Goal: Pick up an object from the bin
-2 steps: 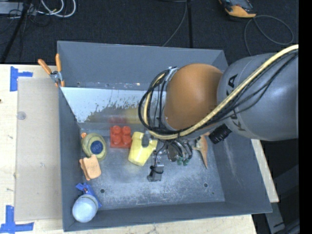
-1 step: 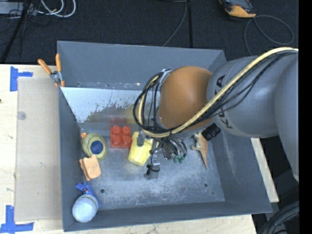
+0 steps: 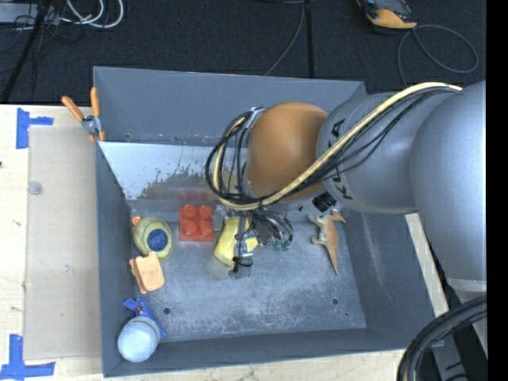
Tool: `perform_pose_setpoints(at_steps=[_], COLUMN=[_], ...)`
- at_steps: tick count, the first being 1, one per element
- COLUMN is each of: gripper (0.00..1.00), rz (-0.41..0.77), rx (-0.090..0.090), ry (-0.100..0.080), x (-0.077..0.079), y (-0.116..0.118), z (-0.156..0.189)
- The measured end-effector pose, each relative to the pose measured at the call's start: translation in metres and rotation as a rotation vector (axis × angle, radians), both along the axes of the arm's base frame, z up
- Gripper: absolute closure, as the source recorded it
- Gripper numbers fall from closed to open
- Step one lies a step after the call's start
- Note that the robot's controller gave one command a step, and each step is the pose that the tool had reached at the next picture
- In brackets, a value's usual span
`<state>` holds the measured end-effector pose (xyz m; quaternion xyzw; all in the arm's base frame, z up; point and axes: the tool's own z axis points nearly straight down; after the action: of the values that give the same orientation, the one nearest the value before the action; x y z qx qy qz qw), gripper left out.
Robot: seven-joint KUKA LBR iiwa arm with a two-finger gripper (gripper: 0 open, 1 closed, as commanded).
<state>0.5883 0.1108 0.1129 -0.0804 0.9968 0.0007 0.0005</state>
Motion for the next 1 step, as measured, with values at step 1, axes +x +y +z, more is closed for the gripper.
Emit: perform_pose_setpoints(at_steps=[1], gripper=[0.0], rz=[-0.007], rx=[0.0], ry=[0.002], x=[0.0052], y=[-0.0321], z=[-0.0269])
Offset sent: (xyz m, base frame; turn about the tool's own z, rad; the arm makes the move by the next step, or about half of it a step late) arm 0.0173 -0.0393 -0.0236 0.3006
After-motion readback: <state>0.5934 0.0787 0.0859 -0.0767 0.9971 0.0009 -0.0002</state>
